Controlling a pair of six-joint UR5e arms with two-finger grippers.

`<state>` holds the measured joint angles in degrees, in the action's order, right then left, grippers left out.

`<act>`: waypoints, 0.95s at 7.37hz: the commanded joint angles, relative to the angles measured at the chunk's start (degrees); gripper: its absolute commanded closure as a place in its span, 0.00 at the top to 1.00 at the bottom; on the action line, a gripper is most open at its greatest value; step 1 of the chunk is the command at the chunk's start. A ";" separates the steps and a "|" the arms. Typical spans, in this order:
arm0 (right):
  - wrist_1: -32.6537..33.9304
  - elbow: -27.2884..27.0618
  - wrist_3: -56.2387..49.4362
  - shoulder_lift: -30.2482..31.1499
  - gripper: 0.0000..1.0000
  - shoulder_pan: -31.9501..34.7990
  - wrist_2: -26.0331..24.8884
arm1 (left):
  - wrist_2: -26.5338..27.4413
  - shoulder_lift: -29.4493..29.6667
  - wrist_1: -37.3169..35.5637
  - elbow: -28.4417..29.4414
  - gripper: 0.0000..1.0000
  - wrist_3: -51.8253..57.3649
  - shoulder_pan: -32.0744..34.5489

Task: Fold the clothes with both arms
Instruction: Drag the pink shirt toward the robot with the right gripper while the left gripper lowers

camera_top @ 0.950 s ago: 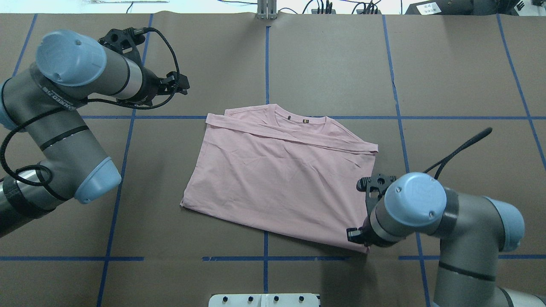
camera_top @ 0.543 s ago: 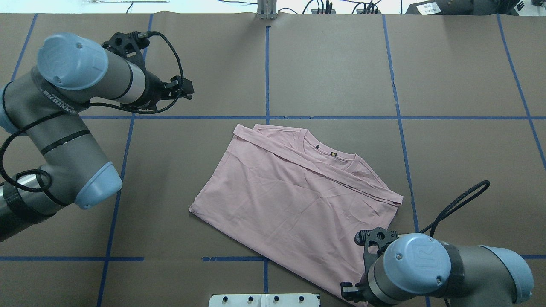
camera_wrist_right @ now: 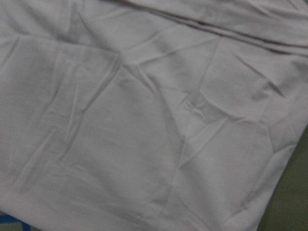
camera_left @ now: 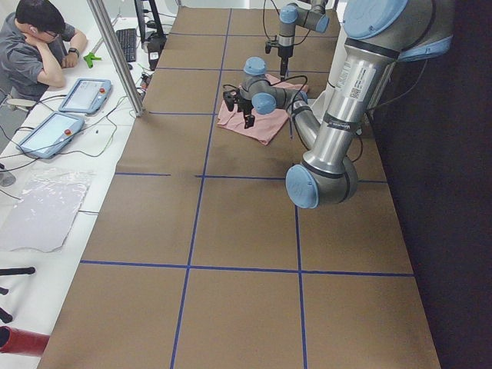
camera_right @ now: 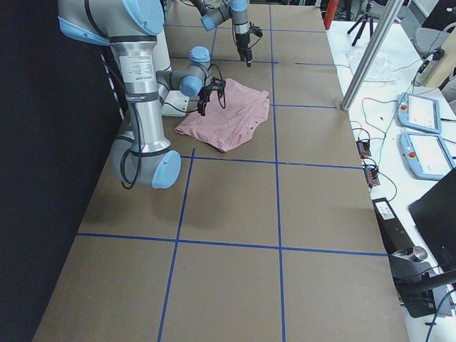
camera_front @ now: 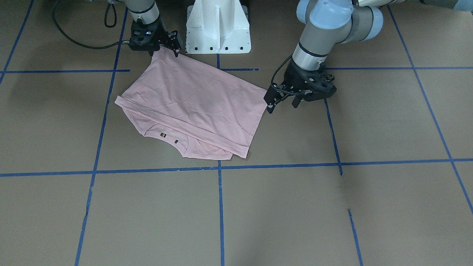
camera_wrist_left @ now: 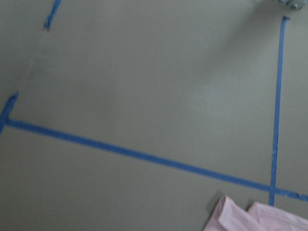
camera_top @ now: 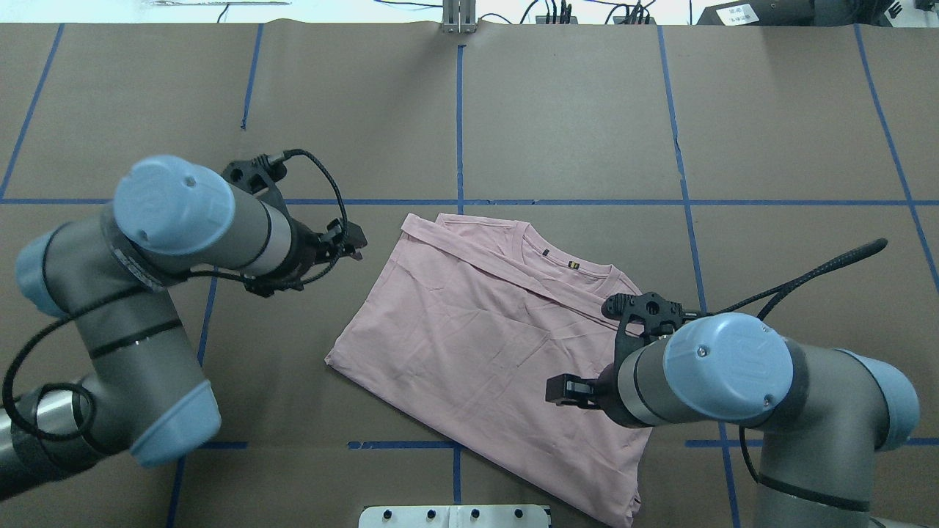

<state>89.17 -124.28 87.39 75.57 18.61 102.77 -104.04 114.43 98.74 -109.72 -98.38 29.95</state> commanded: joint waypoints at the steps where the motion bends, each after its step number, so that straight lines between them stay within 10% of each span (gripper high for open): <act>1: -0.05 0.09 -0.29 -0.87 1.00 3.62 -0.29 | 6.91 0.27 -6.36 0.03 1.00 -10.65 -9.53; 7: 0.04 0.62 -0.12 -2.10 1.00 4.50 -1.43 | 9.91 0.54 -6.28 3.73 0.96 -11.92 -11.23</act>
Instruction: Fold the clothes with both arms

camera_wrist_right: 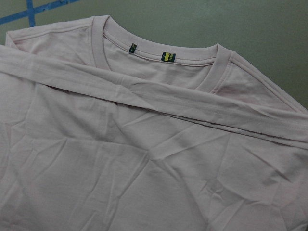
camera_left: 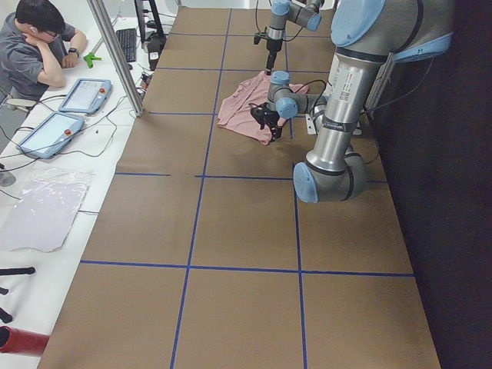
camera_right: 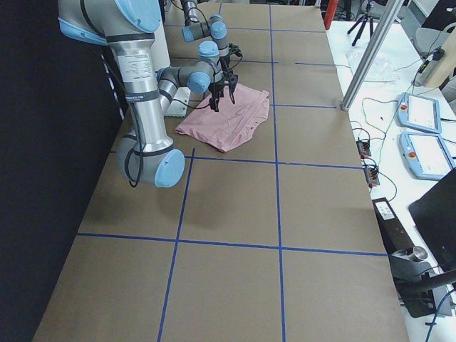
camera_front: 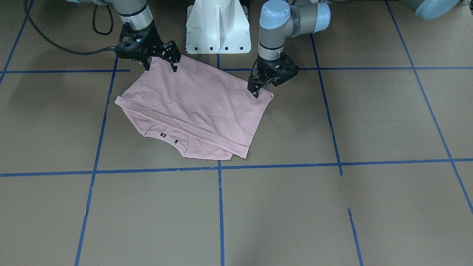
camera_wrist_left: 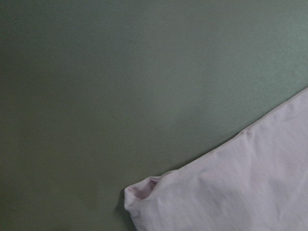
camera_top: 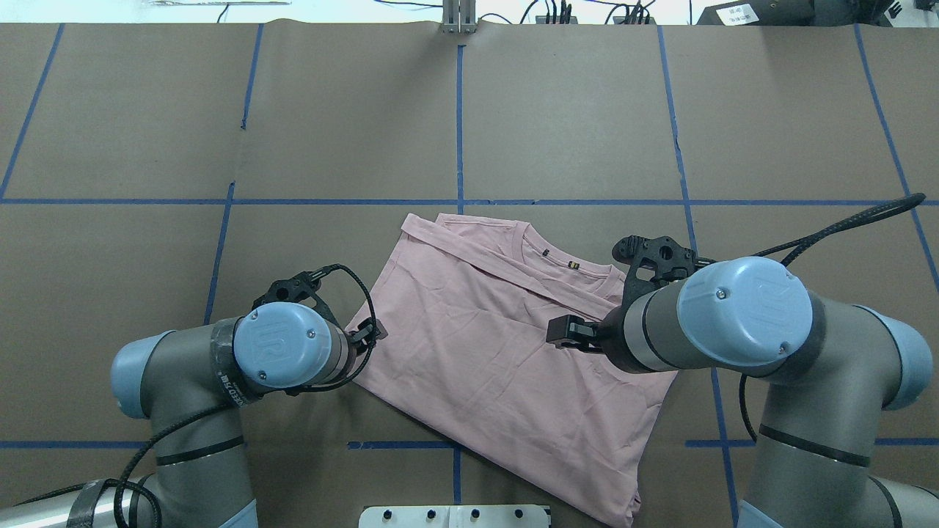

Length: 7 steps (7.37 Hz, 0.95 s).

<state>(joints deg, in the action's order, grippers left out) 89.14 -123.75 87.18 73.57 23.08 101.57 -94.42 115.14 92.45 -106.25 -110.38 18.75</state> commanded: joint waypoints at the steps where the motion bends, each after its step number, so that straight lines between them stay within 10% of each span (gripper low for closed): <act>1: 0.07 0.08 0.09 -0.09 1.00 0.04 -0.23 | 0.38 -0.27 0.01 0.25 0.92 0.07 -0.03; 7: 0.07 0.17 0.18 -0.09 1.00 0.04 -0.23 | 0.38 -0.44 0.27 1.31 0.79 0.16 0.06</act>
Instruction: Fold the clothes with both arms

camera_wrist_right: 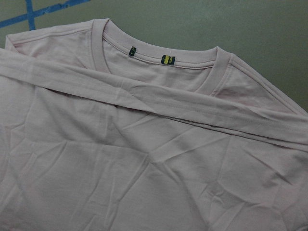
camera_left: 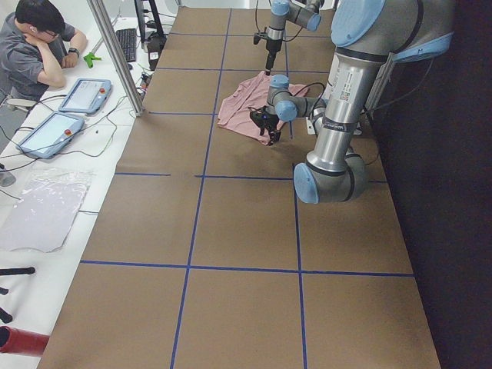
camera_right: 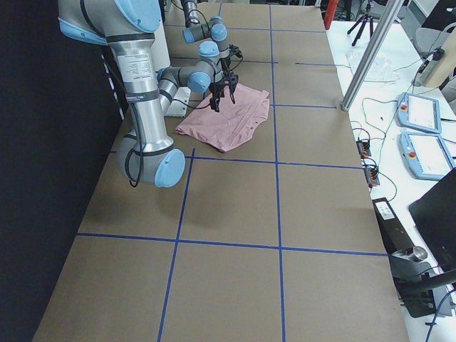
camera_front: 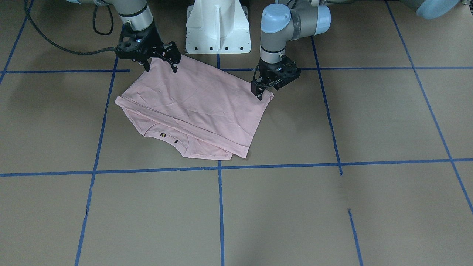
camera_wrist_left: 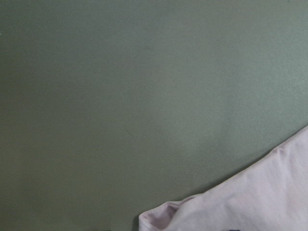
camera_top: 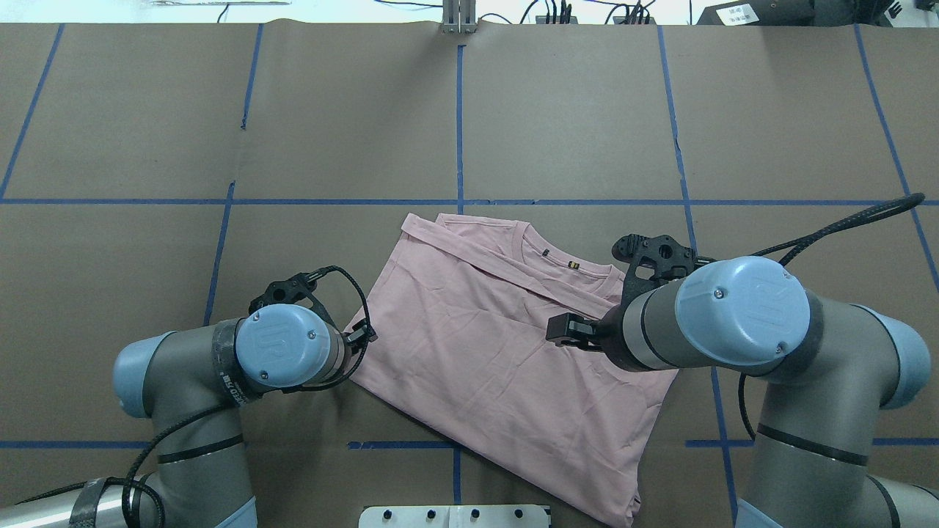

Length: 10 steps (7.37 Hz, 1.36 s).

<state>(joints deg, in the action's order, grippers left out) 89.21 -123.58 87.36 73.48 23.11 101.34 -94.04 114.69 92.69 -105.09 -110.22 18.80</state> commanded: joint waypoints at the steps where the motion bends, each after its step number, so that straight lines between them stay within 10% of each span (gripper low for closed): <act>1: 0.00 -0.08 0.00 0.00 1.00 0.00 0.09 | 0.09 0.09 0.04 0.15 0.61 0.09 0.01; 3: 0.00 -0.08 0.00 0.00 1.00 0.09 0.09 | 1.05 -0.08 0.13 0.15 0.00 0.27 -0.07; 10: 0.00 -0.17 0.00 -0.09 1.00 0.00 -0.17 | 1.58 1.58 0.13 0.23 0.00 10.00 7.64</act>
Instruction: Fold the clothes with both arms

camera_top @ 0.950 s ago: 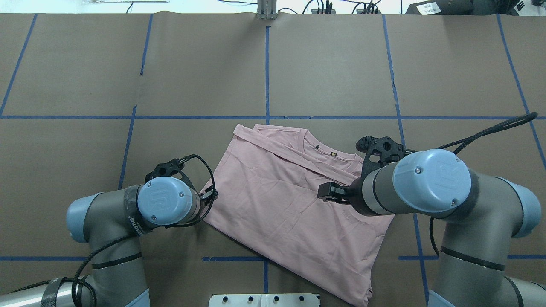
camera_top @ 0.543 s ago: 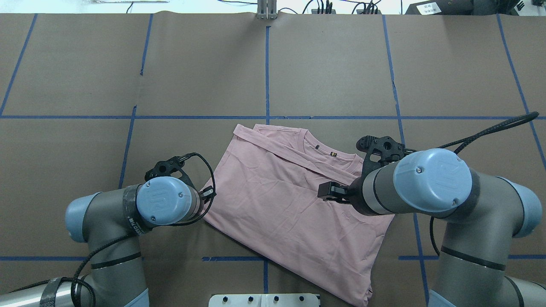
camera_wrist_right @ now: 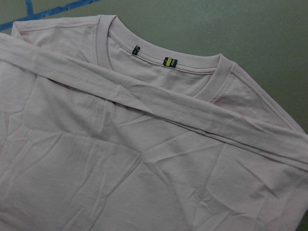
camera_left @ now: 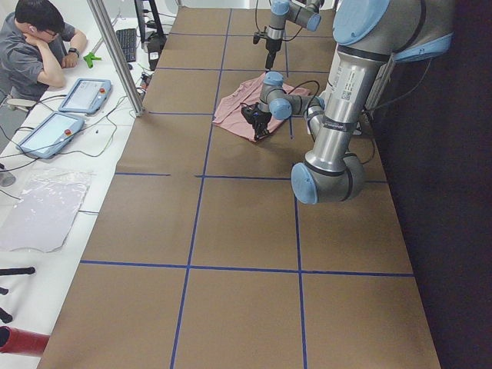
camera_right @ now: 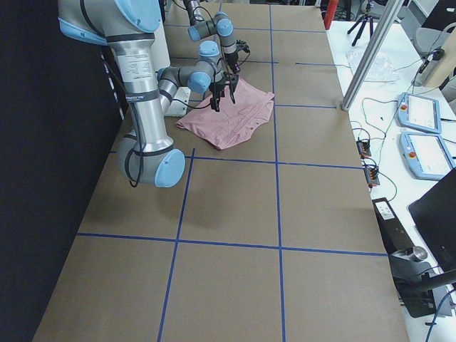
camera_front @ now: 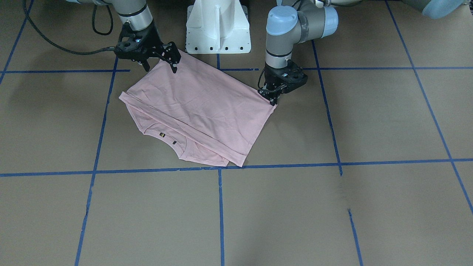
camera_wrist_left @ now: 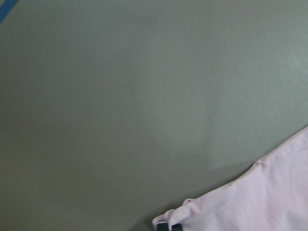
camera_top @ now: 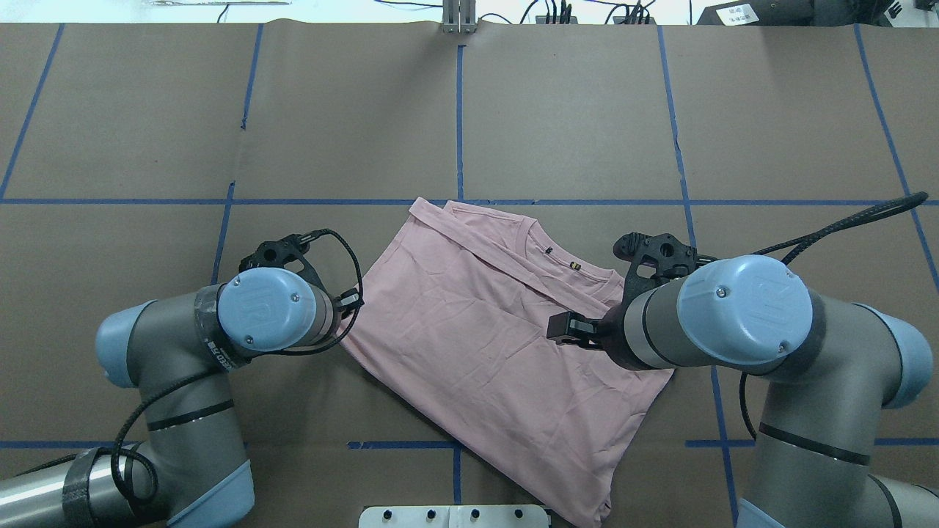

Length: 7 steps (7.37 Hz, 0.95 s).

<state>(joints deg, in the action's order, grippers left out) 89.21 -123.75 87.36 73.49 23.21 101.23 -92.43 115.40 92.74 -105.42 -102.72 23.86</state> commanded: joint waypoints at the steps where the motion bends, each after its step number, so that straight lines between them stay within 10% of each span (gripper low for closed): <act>1: 0.00 0.09 -0.09 -0.01 1.00 -0.01 -0.07 | -0.03 2.27 1.90 3.09 0.00 3.23 4.50; 7: 0.00 0.79 -0.18 -0.01 1.00 1.31 -0.16 | 3.64 17.29 22.69 31.62 0.00 21.48 15.51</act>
<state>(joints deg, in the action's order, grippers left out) 89.21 -123.36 87.25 73.48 24.02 101.11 -90.75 130.03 109.46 -79.70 -85.25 38.74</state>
